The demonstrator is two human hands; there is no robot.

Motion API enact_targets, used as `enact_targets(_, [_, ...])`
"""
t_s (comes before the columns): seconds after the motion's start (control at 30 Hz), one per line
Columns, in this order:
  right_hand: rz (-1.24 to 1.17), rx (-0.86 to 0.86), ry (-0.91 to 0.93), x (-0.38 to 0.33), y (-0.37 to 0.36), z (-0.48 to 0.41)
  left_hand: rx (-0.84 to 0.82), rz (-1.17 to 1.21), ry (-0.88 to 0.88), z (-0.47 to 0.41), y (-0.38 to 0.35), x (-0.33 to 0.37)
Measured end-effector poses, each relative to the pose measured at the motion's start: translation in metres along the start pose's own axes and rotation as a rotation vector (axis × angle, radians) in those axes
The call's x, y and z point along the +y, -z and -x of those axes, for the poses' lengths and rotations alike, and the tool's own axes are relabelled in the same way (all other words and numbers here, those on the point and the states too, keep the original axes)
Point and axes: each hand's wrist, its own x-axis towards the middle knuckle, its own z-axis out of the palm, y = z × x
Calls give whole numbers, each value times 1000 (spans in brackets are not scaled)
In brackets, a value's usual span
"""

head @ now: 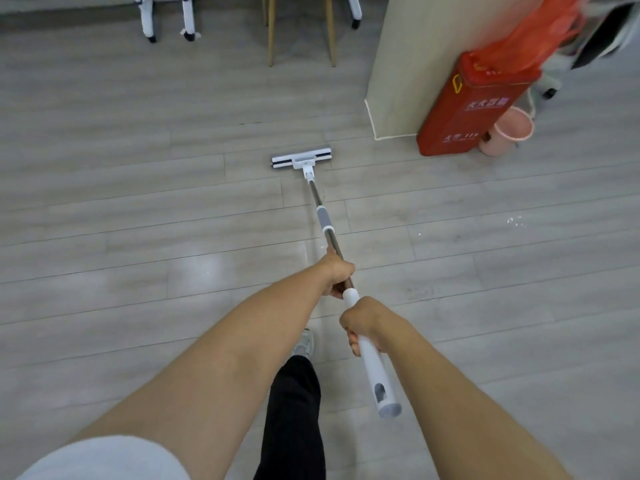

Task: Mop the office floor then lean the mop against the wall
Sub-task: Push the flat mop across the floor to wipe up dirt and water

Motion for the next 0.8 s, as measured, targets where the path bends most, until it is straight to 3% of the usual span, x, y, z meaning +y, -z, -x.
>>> enact_targets(0.27, [139, -8, -9, 195, -19, 82, -17, -50, 19, 111, -135, -124])
enact_targets(0.43, [127, 12, -71, 275, -25, 119, -21, -18, 32, 166, -194, -172])
enact_targets(0.8, [107, 51, -94, 272, 24, 132, -32, -50, 65, 160, -223, -136])
